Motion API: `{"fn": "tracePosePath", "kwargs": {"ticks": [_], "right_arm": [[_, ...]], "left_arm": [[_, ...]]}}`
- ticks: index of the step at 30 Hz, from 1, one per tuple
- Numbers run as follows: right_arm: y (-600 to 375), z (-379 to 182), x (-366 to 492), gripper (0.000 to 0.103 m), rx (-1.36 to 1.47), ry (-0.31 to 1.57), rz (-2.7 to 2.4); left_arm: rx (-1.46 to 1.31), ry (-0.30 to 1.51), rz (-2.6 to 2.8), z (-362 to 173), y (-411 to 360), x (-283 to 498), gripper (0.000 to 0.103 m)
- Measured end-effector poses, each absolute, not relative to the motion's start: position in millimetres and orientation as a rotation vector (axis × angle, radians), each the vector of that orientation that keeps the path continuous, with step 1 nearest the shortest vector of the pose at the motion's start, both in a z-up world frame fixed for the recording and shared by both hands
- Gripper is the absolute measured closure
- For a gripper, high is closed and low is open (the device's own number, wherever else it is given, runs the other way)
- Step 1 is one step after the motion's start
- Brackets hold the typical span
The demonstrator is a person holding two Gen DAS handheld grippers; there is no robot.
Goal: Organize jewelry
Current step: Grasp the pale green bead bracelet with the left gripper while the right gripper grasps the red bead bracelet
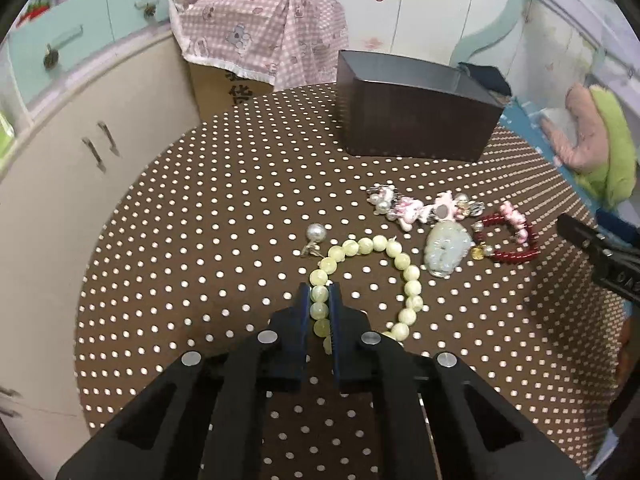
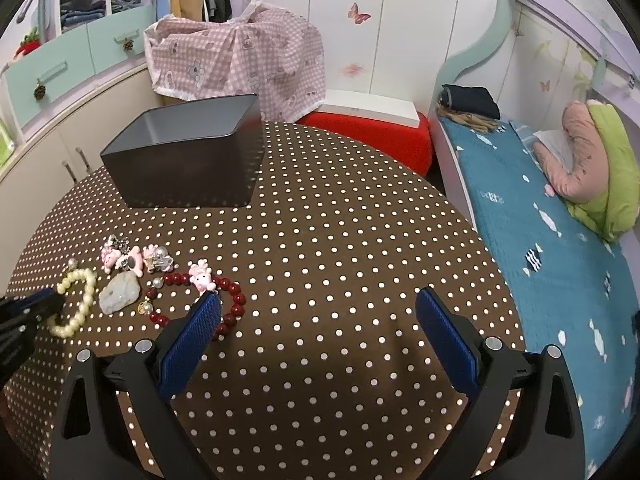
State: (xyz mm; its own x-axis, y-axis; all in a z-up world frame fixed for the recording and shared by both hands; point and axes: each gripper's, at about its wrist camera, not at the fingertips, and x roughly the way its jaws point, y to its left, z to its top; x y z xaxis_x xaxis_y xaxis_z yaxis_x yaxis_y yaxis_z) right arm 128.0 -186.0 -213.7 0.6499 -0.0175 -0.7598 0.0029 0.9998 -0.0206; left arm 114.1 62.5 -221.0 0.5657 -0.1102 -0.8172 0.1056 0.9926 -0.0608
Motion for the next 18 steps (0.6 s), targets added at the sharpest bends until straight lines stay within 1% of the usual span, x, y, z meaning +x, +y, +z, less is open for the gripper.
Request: {"fn": "tracePosePath", "kwargs": {"ticks": [7,14,15,16,17,18], "right_arm": [[-188,-217,128,0.009,-0.034,0.871,-0.01],[-178,-226,140,0.01,-0.079,0.901,0.001],[-175,-229,143,0.013,-0.084,0.913,0.002],[-173,-231,146,0.027,-0.087,0.925,0.013],[-171,-232,146,0.03,-0.083,0.924,0.026],[-169,-231,148,0.03,-0.087,0.922,0.03]], "left_arm": [[-0.036,0.849,-0.22,-190,58,100,0.095],[-0.058,0.818,-0.238,-177,58,95,0.095],[-0.064,0.818,-0.236,-178,59,96,0.095],[-0.067,0.818,-0.236,-178,59,96,0.095],[-0.067,0.82,-0.236,-179,61,97,0.095],[-0.072,0.822,-0.235,-179,61,96,0.095]]}}
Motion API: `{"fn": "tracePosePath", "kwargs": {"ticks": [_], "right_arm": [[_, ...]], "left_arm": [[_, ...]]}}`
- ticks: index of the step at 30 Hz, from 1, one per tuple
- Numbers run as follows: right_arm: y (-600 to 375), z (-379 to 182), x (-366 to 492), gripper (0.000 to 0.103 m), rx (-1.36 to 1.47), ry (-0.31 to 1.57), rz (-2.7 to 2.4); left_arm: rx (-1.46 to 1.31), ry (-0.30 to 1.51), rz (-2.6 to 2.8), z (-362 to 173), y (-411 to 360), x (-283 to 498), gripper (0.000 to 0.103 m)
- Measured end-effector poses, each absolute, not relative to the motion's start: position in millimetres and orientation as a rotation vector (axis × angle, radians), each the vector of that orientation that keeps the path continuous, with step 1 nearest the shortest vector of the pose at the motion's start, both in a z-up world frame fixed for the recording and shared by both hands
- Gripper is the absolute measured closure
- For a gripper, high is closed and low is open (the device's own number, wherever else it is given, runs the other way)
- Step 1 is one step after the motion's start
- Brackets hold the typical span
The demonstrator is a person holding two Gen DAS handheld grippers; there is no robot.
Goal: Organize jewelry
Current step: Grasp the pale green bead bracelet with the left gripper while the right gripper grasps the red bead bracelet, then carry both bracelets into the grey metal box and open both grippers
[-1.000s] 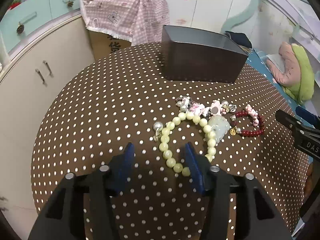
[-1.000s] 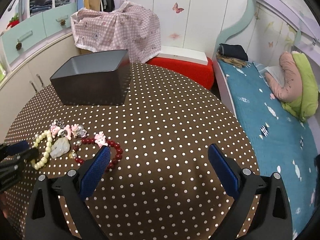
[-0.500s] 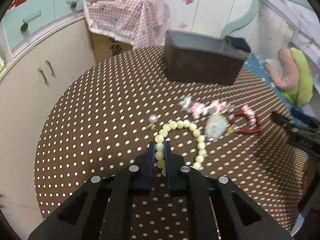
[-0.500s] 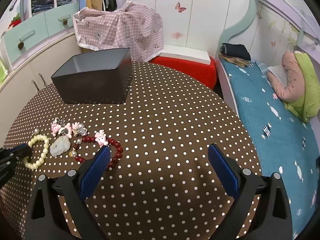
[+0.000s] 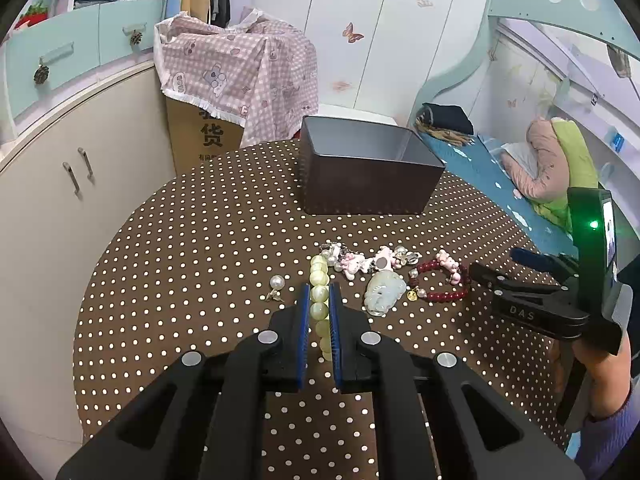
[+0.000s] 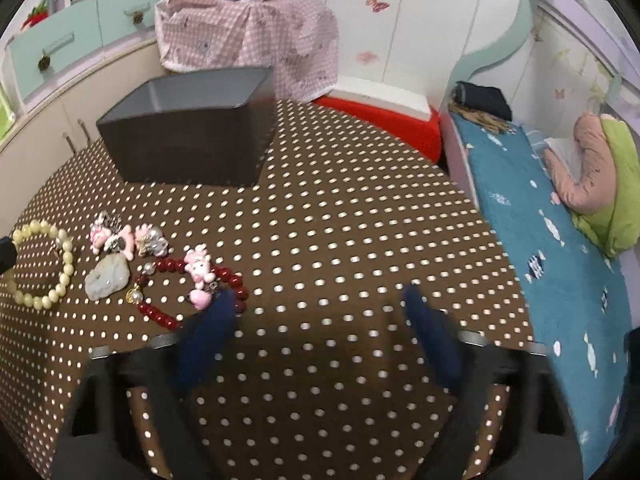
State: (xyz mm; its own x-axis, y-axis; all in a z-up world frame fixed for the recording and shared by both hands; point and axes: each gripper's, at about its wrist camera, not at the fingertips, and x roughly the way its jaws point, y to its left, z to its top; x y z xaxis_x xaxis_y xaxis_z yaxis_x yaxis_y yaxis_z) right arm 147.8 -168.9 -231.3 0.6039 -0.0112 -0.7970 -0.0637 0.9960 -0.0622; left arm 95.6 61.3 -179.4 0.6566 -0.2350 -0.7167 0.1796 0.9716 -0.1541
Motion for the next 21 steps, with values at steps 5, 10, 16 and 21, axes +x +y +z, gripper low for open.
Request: {"fn": "tracePosePath", "kwargs": {"ticks": [5,10,16,21], "right_arm": [[-159,-229,154,0.035,-0.102,0.942,0.062],[-151,-223,159,0.037,-0.128,0.963,0.087],[-149,-232,164,0.045,-0.115,0.998,0.115],[-142,-231,163,0.086,-0.076,1.021,0.231]], "left_arm": [[-0.089,0.827,-0.239,-181,68,100,0.095],[-0.09,0.829,-0.243,-181,67,101,0.095],[-0.094,0.831,-0.252,-183,69,102,0.095],[-0.104,0.837,-0.267,-184,68,104,0.095]]}}
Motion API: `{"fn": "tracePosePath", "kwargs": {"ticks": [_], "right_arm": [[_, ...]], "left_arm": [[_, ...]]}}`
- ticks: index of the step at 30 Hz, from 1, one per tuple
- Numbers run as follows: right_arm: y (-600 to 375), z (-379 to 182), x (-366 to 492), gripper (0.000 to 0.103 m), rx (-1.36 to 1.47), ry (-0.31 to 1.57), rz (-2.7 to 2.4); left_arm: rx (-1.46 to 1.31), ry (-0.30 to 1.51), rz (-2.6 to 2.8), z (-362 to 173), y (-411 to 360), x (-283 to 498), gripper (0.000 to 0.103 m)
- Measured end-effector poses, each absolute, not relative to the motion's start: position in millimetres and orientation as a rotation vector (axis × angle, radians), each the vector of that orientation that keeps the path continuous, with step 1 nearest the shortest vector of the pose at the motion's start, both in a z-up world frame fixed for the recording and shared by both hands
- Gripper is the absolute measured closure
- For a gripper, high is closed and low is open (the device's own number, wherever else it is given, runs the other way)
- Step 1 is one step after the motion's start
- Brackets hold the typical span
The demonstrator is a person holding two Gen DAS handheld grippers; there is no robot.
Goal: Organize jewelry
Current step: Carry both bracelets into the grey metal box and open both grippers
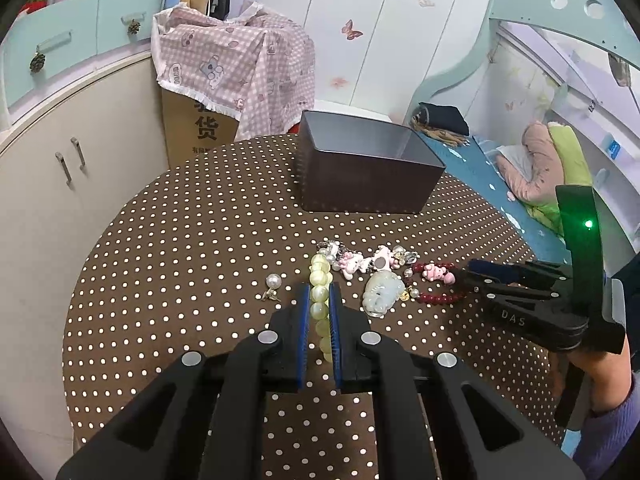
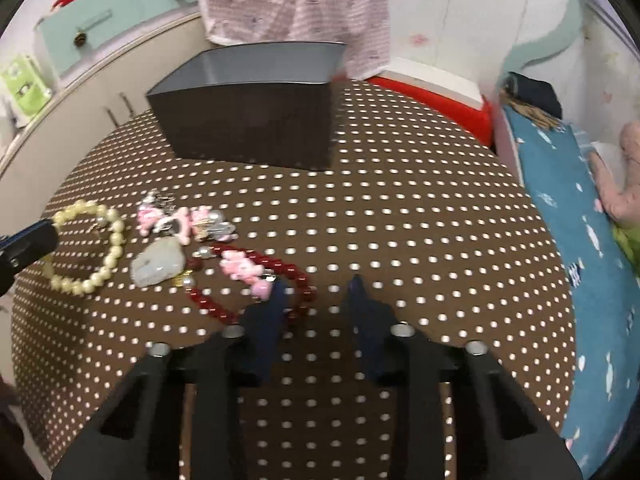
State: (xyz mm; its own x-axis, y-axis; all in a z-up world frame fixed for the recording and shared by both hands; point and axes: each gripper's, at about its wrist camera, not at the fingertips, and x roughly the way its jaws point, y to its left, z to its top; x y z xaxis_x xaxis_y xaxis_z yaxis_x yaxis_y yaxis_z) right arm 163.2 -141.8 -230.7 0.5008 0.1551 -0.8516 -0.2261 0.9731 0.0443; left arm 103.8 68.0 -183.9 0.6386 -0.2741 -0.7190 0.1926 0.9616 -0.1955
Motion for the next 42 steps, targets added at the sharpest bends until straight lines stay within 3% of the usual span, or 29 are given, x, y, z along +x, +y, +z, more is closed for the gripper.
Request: {"fn": "tracePosePath", "kwargs": {"ticks": [1,20,29,35,42], "right_arm": [[-140,-231,163,0.095,-0.069,1.023,0.249],[-139,-134,131,0.095,-0.042,0.806,0.303],[-145,-76,173,0.095,-0.018,0.689,0.282],[-143,-68,223,0.095,0.009,0.679,0.266],[-132,-110,265,0.095,0.033,0.763,0.281]], "left_arm": [[-0.113,0.833,-0.278,-182,68,104,0.095],[-0.109,0.716,-0.434,-115,42,104,0.095],[-0.094,0.674,-0.503,-68,25,159,0.095],[-0.11,0.753,-0.477,-77,21,213,0.095],[-0.121,0.888,-0.43,-126,19,259,0.095]]}}
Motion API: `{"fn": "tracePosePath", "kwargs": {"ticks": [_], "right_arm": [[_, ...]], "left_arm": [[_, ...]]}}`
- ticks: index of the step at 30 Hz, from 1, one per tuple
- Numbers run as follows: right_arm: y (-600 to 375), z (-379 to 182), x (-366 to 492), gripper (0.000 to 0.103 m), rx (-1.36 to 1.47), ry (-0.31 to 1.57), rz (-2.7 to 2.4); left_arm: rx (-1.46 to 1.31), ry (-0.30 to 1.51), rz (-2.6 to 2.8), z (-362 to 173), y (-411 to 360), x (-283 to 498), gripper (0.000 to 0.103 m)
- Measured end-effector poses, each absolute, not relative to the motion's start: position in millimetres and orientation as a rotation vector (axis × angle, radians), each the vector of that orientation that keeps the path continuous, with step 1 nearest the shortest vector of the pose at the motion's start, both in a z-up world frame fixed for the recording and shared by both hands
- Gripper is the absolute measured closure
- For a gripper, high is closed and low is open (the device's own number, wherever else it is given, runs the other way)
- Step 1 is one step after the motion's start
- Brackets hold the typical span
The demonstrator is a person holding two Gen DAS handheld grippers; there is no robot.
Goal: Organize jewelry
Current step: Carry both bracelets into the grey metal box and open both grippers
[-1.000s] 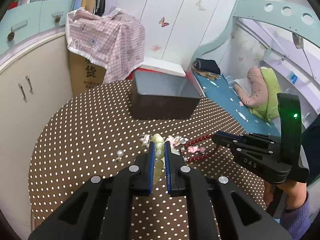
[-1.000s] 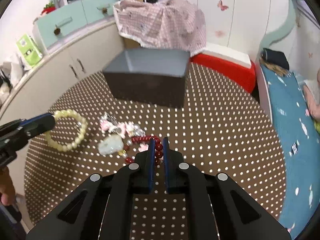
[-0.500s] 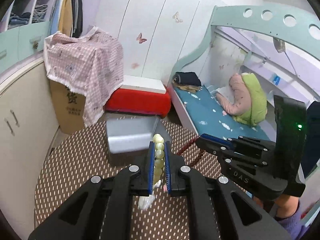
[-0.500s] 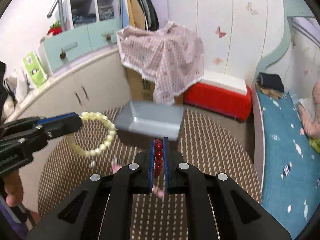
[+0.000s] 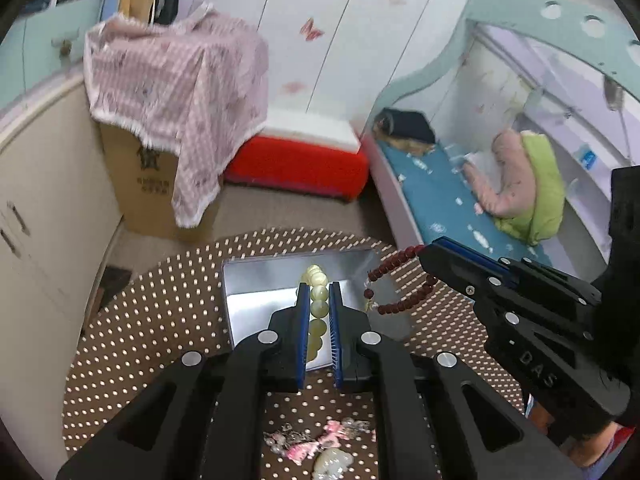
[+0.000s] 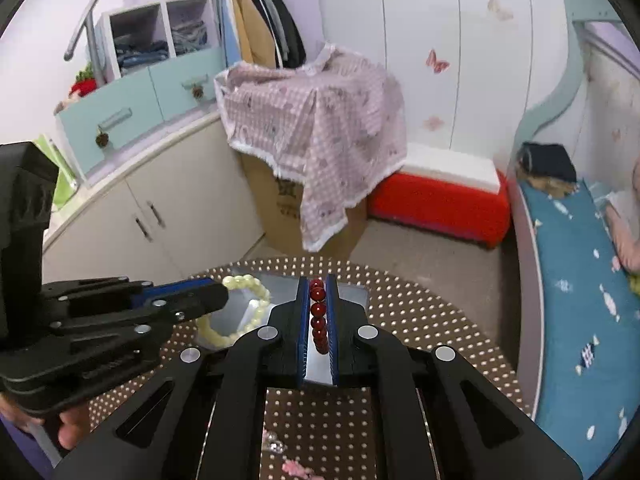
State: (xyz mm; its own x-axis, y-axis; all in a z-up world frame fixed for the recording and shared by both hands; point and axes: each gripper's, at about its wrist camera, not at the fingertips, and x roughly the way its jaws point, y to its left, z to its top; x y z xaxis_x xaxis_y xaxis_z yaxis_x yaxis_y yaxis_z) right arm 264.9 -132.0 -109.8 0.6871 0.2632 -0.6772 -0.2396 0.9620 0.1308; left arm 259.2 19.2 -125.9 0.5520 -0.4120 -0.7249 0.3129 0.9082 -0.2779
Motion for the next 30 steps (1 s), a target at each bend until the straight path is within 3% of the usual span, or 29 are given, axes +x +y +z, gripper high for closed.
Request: {"fn": "tracePosePath", "kwargs": {"ticks": [14,15,17,19,27,28,30], "right_arm": [[-127,-166,286,0.095,0.047,0.859,0.274],[-127,-168,286,0.095,0.048,0.864,0.273],[-127,-171,285,0.095,0.043,0.869,0.274],[-127,-173,284,0.094,0.046,0.882,0.279],[-129,-162,270,0.091,0.033,0.856,0.259],[-130,-157,266,0.089,0.034,0.846,0.253],[-134,-148,259,0.072,0.035,0.829,0.241]], "left_arm": [[-0.1,0.956,-0.403,-161,11,273,0.094],[-0.091,0.95,-0.399,-161,11,273,0.092],[-0.094,0.951,-0.388,-160,11,273,0.073],[-0.109,0.939,-0.377,-158,12,270,0.063],[-0.156,0.894,-0.349,-141,29,253,0.05],[-0.159,0.884,-0.344,-136,32,249,0.046],[-0.161,0.857,-0.329,-127,37,239,0.042]]}}
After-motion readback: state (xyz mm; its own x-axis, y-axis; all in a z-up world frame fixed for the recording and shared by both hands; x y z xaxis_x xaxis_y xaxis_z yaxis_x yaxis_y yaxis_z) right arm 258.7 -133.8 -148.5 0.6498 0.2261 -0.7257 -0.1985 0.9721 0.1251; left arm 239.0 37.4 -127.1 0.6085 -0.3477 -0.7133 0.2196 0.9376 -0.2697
